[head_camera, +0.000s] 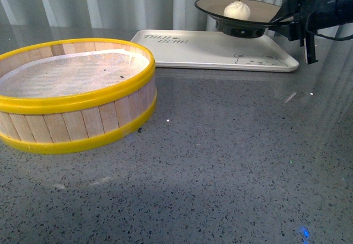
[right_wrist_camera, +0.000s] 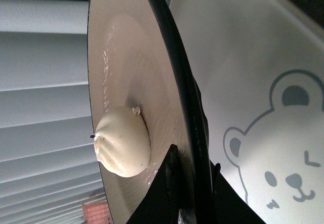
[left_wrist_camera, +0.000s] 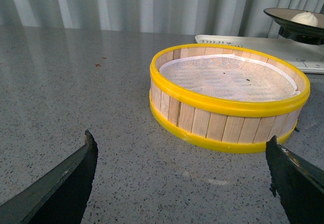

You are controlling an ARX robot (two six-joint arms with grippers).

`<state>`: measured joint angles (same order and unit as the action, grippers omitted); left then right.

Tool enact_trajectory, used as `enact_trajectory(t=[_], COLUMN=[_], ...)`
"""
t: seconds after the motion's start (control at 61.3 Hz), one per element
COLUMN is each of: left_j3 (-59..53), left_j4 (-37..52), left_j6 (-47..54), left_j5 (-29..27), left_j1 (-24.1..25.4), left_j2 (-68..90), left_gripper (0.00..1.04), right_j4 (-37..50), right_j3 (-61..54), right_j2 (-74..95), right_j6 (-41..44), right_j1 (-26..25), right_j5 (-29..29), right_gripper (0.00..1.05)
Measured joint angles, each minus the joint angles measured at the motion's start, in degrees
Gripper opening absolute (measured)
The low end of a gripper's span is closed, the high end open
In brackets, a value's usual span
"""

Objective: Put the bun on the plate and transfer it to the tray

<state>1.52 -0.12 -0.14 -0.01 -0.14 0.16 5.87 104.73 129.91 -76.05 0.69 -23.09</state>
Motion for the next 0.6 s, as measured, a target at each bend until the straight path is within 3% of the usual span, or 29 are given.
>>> enact_trajectory(t=[0.603], left_j3=[0.00], left_j4=[0.00], left_j6=[0.00], left_j5=[0.00], left_j1=[0.00], left_j2=[0.00], left_gripper=[0.98], right_j4=[-1.14], right_j3=[1.86], right_j2=[3.61], right_j6=[1.92], right_j1=[-0.79], right_j5=[-0.68], right_gripper=[0.03])
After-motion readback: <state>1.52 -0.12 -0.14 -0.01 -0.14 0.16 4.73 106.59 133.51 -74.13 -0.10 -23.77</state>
